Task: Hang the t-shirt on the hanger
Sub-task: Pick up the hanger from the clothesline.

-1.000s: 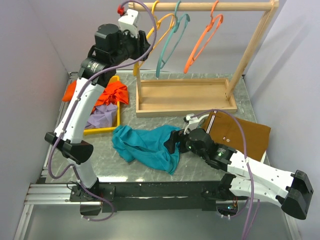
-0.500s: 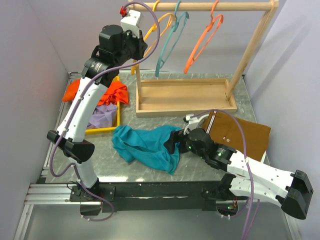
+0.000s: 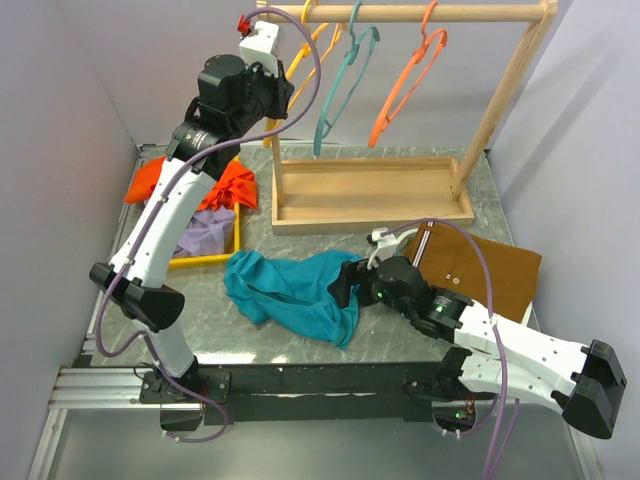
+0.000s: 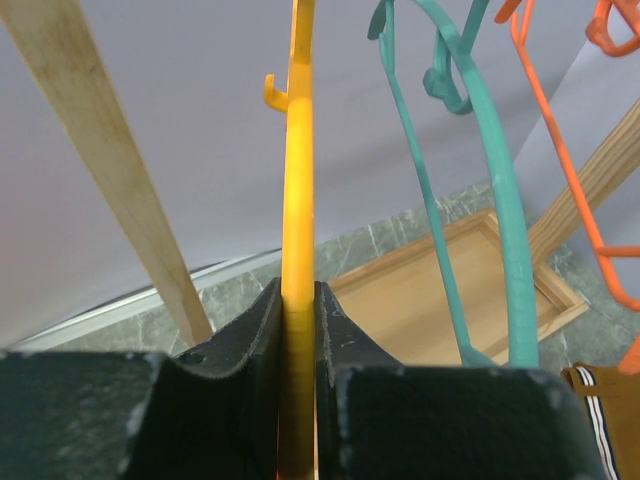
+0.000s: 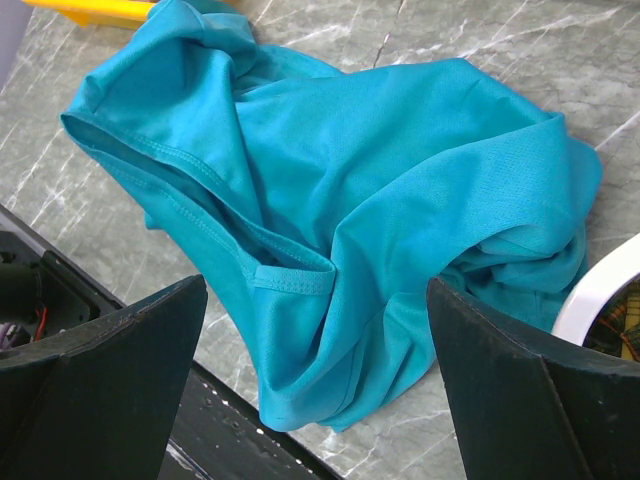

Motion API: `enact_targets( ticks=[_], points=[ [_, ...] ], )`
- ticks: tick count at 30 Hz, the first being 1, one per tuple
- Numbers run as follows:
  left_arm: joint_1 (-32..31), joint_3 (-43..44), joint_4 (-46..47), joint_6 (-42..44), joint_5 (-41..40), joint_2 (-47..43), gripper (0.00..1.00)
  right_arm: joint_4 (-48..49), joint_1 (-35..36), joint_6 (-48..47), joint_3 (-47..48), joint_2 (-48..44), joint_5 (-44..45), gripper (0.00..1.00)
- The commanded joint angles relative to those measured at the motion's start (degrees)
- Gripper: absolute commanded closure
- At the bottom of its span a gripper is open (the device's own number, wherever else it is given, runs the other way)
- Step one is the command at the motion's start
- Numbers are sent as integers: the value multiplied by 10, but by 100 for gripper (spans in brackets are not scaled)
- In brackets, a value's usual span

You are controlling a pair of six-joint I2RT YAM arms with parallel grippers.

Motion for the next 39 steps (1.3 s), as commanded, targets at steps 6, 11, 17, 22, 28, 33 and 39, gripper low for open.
enact_targets(
  ticks=[6,11,17,22,28,33,39],
  points=[
    [-2,-52,94,11,-7,-80,99,14,-5,-7,9,6,9,2],
    [-2,-40,89,12,-5,-73,99,16,-4,-6,5,5,10,2],
    [-2,-67,95,16,-3,-94,99,12,-5,-6,4,-2,12,2],
    [-2,-102,95,19,-3,-121,99,9,-5,-11,0,-9,14,2],
    [-3,-153,103,26,8,-163,99,7,-5,-10,-5,-9,16,2],
    [-2,-209,89,19,14,-214,99,4,-6,-9,-7,-15,19,2],
    [-3,-331,56,-3,13,-315,99,-12,-5,-6,-1,-22,19,2]
  ],
)
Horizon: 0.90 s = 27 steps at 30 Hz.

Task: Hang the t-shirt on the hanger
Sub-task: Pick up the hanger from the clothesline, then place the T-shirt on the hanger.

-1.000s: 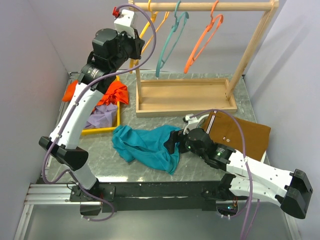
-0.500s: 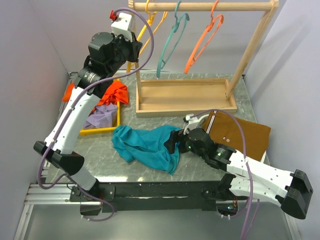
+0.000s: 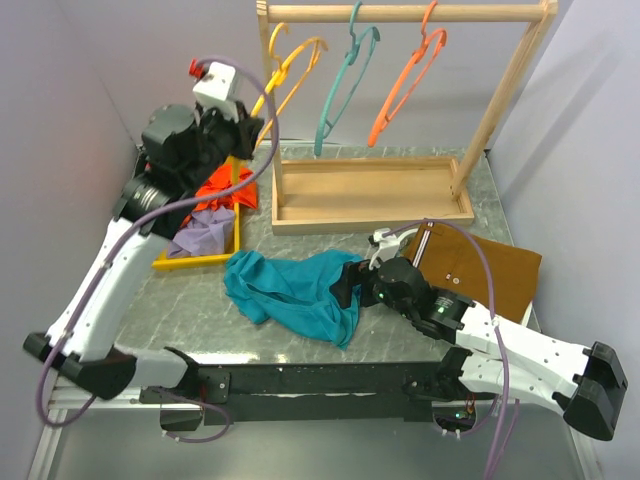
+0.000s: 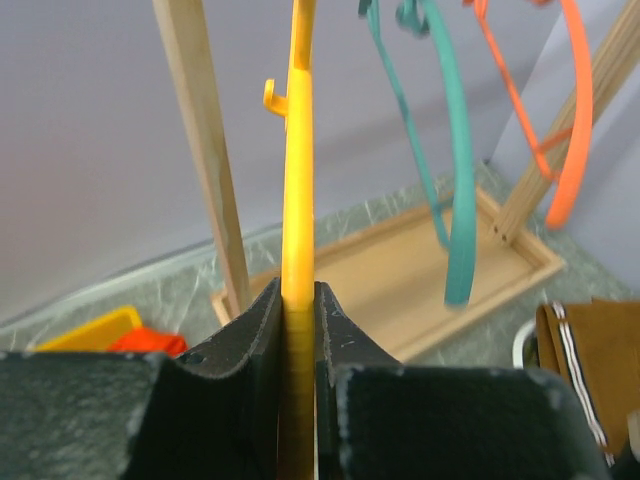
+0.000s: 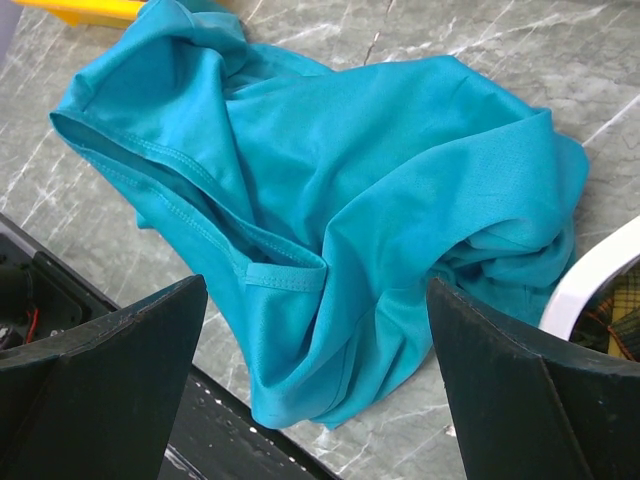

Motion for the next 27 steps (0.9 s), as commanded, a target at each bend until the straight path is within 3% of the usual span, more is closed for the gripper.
enact_targets(
  ticks=[1,6,12,20,24,27],
  points=[
    [-1,-77,-10,-15,8,-86,99,-7,-4,-2,3,-16,12,2],
    [-2,-156,-124,11,45,-192,99,-34,-3,23,5,-21,15,4],
    [-1,-222,-250,33,97,-301,99,-59,-2,48,16,-12,-9,14],
    [-1,-285,-293,21,121,-376,99,-35,46,70,-13,-6,-37,25],
    [-1,-325,-268,-18,68,-402,99,-41,115,97,-20,27,13,25],
    [-2,-341,-254,-32,95,-413,99,-58,175,136,-34,56,55,25]
  ],
)
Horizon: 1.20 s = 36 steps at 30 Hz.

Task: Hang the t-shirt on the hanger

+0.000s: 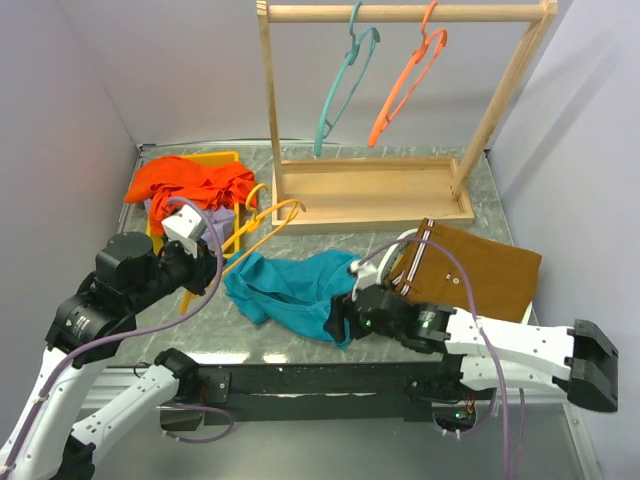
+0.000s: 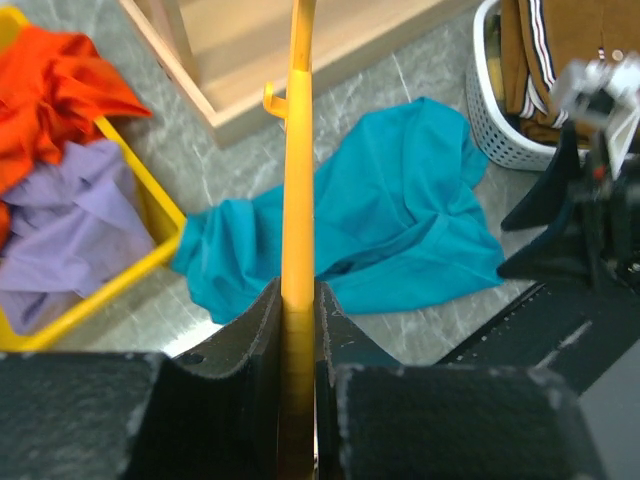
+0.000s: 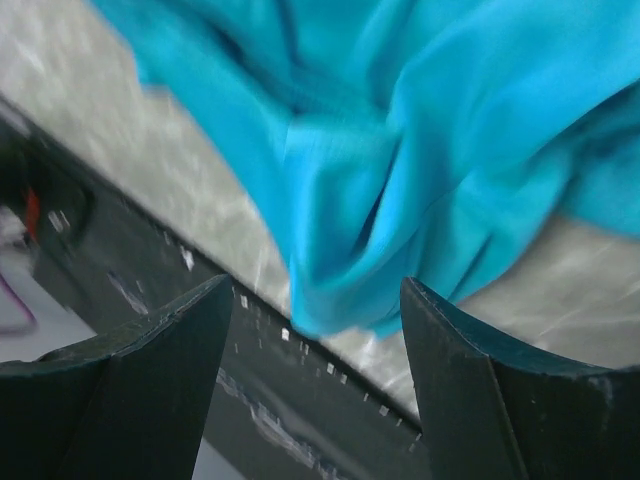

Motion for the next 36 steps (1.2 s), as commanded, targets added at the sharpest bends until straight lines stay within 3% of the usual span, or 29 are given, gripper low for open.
enact_targets(
  ticks=[1,6,9,12,13,16,21,25,29,33,34,36],
  points=[
    [-1,-13,39,-33,11,-25,99,-12,72,62,-26,40,86,25],
    [-2,-19,48,-21,8,-21,99,-2,95,107,-45,108,113,27],
    [-2,-19,49,-10,-8,-12,99,-34,82,126,-28,148,155,62],
    [-2,-17,49,-7,-28,-3,99,-48,45,110,7,170,162,77],
    [-1,-16,48,-4,-31,0,99,-58,35,95,23,174,166,88],
    [-1,-5,52,-8,-58,-1,99,-99,-12,55,95,182,216,99],
    [-1,1,77,-35,-132,-19,99,-71,-84,-67,247,196,277,100],
    [-1,3,102,-54,-146,-25,99,30,-91,-174,330,217,283,100],
    [-1,5,106,-56,-143,-18,99,145,-92,-199,231,167,195,100],
    [-1,3,102,-51,-113,-7,99,117,-96,-96,117,142,162,100],
    [-1,-3,104,-47,-98,-6,99,101,-95,-73,79,136,157,96],
    [-1,-7,106,-43,-81,-1,99,79,-93,-11,52,111,147,78]
  ],
)
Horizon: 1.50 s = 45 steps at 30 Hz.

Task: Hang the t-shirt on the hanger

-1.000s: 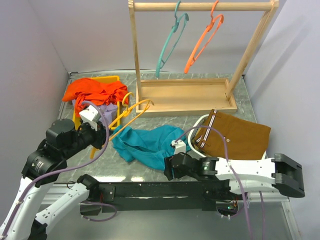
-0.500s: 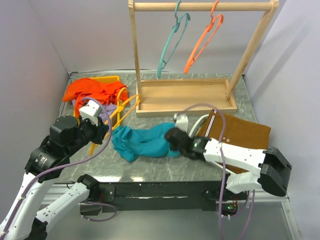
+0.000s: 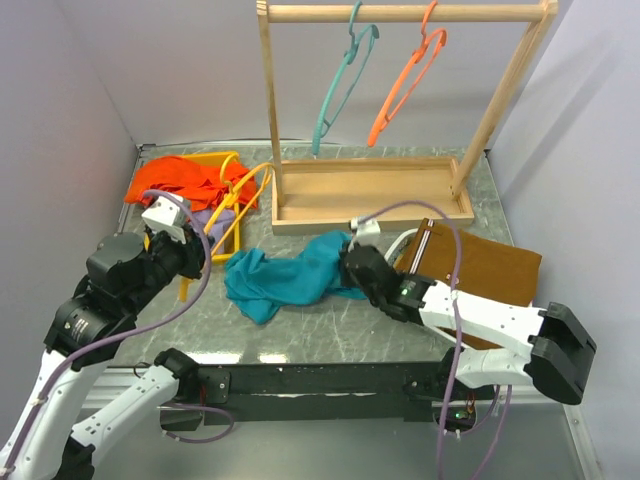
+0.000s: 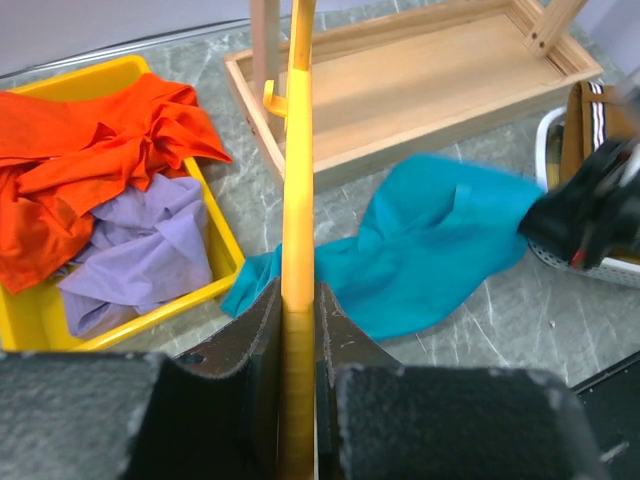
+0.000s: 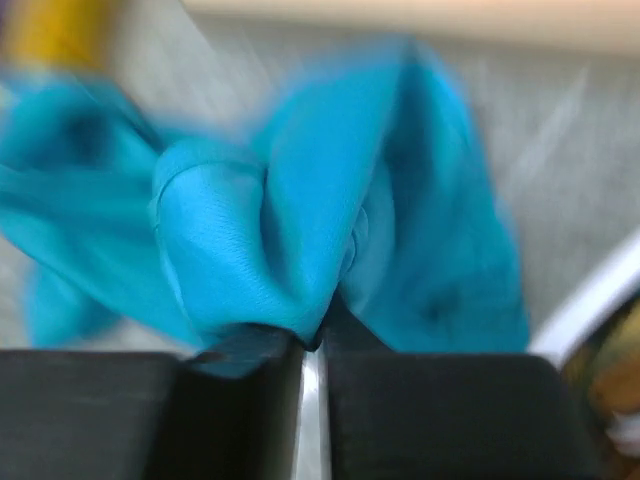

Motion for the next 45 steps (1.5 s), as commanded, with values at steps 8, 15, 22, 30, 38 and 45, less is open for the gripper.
enact_targets(
  ticks=[8,15,22,30,38,45],
  points=[
    [-22,-28,52,78,86,-16,99,-152,11,187,-51,-153,-41,39],
    [-22,-53,24,140,163,-70,99,-191,2,192,63,-55,-33,38],
    [-37,-47,-28,204,200,-103,99,-174,-44,160,103,34,-32,38],
    [-99,-24,-113,256,195,-60,99,-137,-49,152,50,39,-73,49],
    [-149,-25,-148,262,154,-37,99,-126,-20,176,-45,-45,-79,74],
    [-175,-9,-163,263,163,-15,99,-112,30,204,-82,-57,-68,68]
  ],
)
